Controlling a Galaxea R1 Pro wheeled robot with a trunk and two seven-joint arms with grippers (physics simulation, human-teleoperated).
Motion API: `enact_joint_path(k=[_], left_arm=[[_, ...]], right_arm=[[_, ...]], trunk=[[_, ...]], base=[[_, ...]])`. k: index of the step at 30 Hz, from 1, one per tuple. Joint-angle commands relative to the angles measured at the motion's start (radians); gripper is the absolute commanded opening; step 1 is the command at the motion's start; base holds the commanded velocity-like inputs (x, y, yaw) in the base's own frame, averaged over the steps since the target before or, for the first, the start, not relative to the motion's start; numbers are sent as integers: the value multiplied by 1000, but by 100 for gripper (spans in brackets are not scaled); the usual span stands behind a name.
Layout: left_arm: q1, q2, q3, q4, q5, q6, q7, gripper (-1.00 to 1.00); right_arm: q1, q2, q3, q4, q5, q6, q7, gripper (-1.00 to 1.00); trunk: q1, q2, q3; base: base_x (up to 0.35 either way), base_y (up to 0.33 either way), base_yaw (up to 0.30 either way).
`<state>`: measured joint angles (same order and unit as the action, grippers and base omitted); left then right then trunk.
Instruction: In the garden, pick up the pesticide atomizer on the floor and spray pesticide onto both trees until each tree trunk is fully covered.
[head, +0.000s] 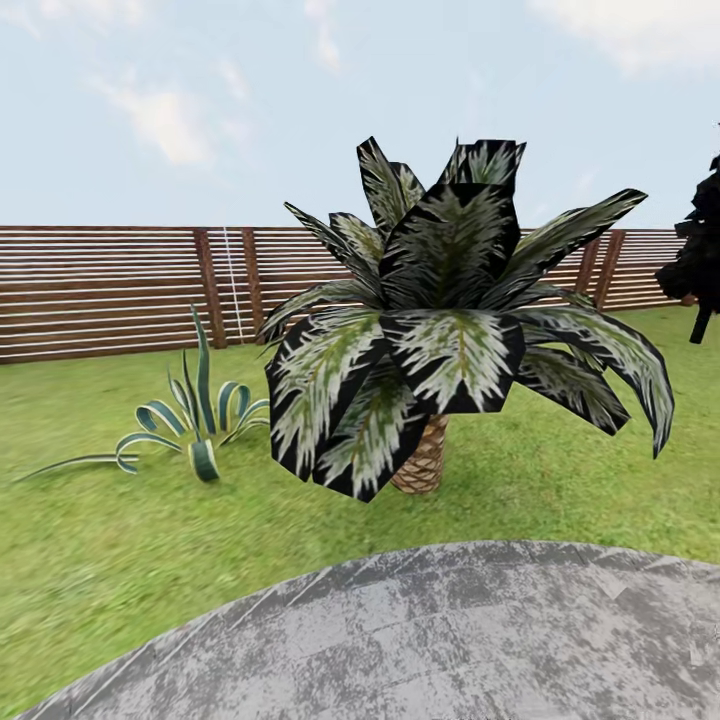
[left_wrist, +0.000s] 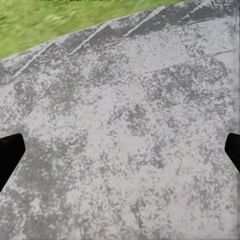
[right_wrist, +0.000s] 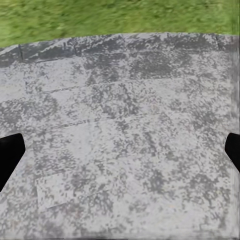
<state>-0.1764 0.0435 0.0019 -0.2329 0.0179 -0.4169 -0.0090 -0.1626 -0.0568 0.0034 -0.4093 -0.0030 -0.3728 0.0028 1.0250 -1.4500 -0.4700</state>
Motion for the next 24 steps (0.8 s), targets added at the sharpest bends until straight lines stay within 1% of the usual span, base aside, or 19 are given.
enact_joint_path(k=[1, 7, 10, 24], left_arm=[[0, 0, 0, 0, 0, 0, 0, 100], [1, 0, 0, 1, 2, 1, 0, 100], [2, 0, 2, 1, 2, 1, 1, 100], [2, 1, 3, 0, 2, 1, 1, 100]], right_arm=[[0, 0, 0, 0, 0, 0, 0, 100], [0, 0, -2, 1, 1, 0, -1, 100], [0, 0, -3, 1, 0, 0, -1, 100], [0, 0, -3, 1, 0, 0, -6, 100]], trunk=[[0, 0, 0], [0, 0, 0], [0, 0, 0], [0, 0, -8]], base=[[0, 0, -252], [-1, 0, -263], [-91, 57, -266], [-252, 217, -264]])
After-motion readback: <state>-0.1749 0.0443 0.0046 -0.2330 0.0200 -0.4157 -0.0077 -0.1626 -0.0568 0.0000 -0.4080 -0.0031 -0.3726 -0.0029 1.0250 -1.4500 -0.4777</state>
